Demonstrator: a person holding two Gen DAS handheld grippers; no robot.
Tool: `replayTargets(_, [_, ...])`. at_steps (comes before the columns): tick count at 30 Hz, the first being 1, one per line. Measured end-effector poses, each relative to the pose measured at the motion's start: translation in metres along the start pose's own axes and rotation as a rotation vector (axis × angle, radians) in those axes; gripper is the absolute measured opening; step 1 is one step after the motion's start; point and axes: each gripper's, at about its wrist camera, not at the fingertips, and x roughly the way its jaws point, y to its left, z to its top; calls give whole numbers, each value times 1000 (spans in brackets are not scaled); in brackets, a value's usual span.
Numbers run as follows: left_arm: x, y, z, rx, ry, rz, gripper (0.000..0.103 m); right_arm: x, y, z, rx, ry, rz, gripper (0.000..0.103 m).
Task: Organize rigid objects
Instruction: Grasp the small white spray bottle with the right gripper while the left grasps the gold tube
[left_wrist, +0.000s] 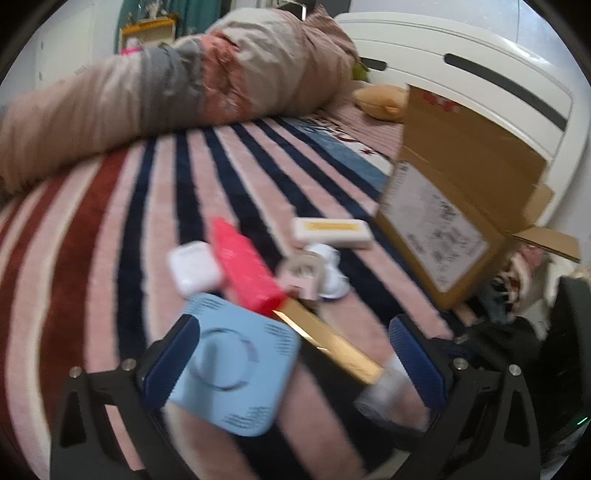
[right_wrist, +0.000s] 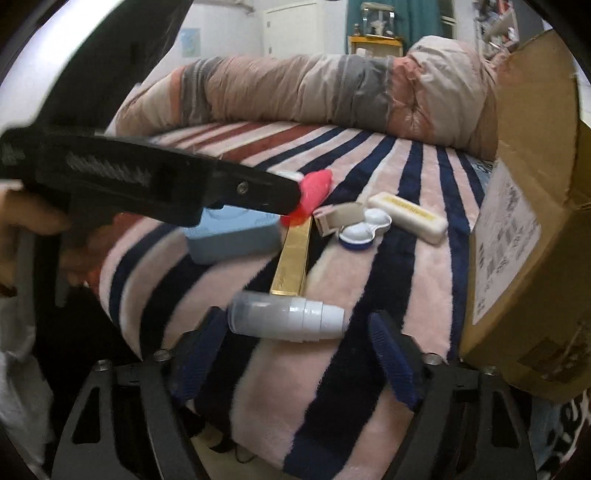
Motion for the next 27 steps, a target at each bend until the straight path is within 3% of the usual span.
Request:
replayTargets(3, [5,-13,-2,-3,38,-70,86,-6,-3,-5,1,-20,12,60])
replayTargets(8, [12,-29,-10,-22,85,-94,61,-21,-14,-20,12,-68,-44,60])
replayTargets(9, [15,-29,-11,-38,98,-102,50,-21,-17,-24,13,-67,-56,60])
replayTargets(12, [29,-31,-17,-45,123,-30,37,-23,-24,-30,21,-61,-63,60])
replayTargets(16, [34,-30,-19,-57,77,32,29,-28,-28,-34,23,-69,-70,60])
replayTargets(20, [26,-32,-21,38,100,44,17,-28,-34,-33,36,-70,-62,60])
replayTargets(24, [30,-27,-23,9,111,42,17,-29,-32,-32,28,-75,-60,60])
replayTargets(27, [43,-35,-24,32,90,88,20,-24,-31,-30,35,-72,-65,60])
